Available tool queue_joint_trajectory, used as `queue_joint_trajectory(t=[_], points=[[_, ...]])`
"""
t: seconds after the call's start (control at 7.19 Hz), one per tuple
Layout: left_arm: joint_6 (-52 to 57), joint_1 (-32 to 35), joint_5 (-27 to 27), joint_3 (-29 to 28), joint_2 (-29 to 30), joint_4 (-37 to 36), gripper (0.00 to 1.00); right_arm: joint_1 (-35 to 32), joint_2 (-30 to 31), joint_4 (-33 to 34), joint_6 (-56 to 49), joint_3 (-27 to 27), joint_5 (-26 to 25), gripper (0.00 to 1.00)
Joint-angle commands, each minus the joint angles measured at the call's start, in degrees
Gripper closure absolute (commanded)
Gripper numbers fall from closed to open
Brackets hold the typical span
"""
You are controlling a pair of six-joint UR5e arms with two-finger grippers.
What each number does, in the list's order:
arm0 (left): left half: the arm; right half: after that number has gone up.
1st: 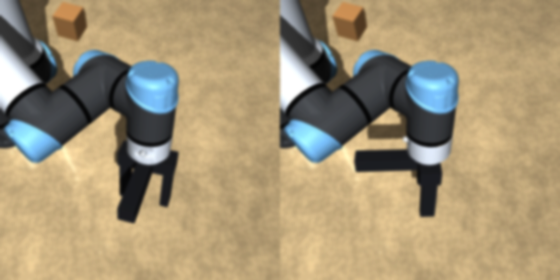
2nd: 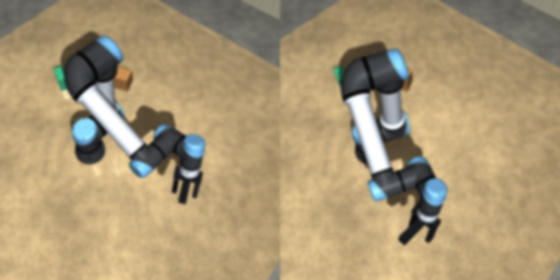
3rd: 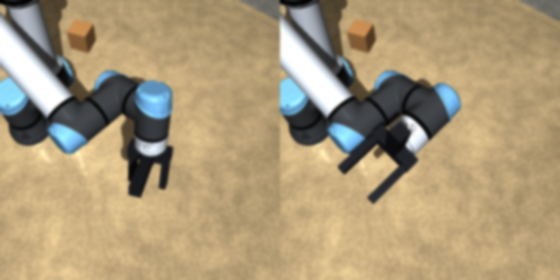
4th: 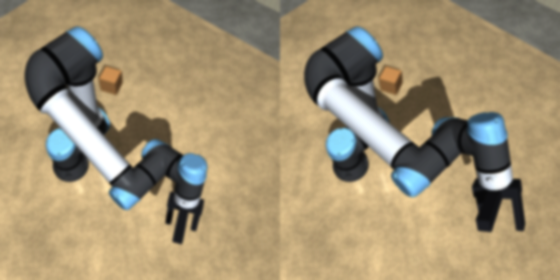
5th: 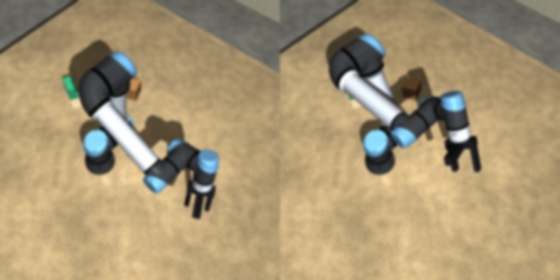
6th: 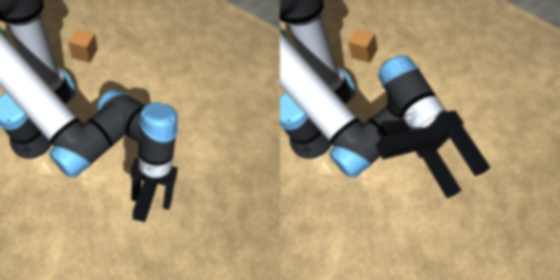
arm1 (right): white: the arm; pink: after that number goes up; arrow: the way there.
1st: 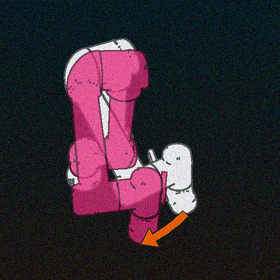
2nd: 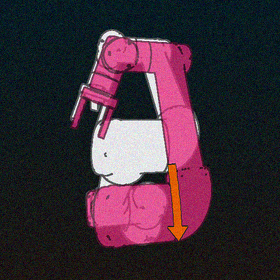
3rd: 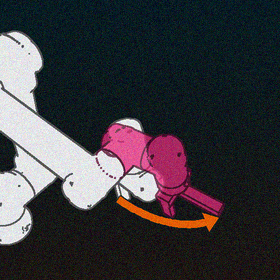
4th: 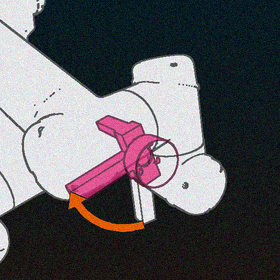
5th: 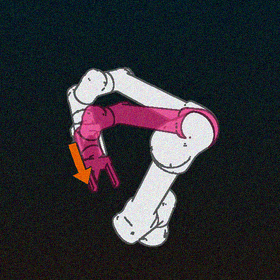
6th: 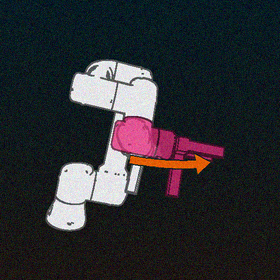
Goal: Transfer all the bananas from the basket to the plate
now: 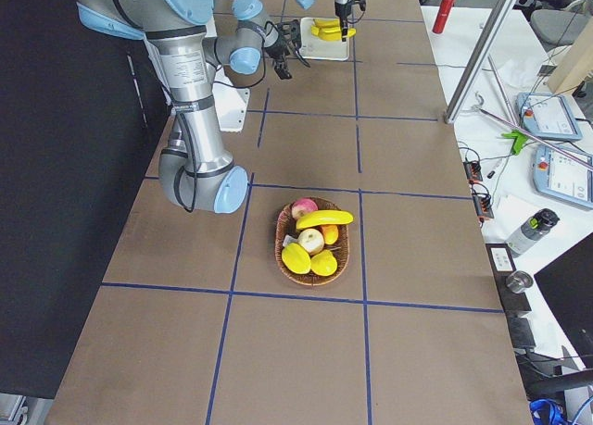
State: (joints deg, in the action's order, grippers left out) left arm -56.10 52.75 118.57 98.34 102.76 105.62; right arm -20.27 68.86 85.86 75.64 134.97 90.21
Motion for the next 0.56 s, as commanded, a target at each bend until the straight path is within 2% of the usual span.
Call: queue_joint_trajectory(t=[0.0,0.14,0.42], points=[[1.26,0.34,0.0,-0.26,-3.79,0.03,1.0,-9.29,7.56,-0.51,-1.62,0.91,12.64,0.0],[1.26,0.34,-0.26,-0.17,-4.93,0.11,1.0,-12.48,10.31,-0.69,-5.81,1.0,15.76,0.0],[1.26,0.16,-0.35,-1.22,-5.03,0.03,0.99,-15.58,11.91,-0.6,-9.54,0.04,16.14,0.0]])
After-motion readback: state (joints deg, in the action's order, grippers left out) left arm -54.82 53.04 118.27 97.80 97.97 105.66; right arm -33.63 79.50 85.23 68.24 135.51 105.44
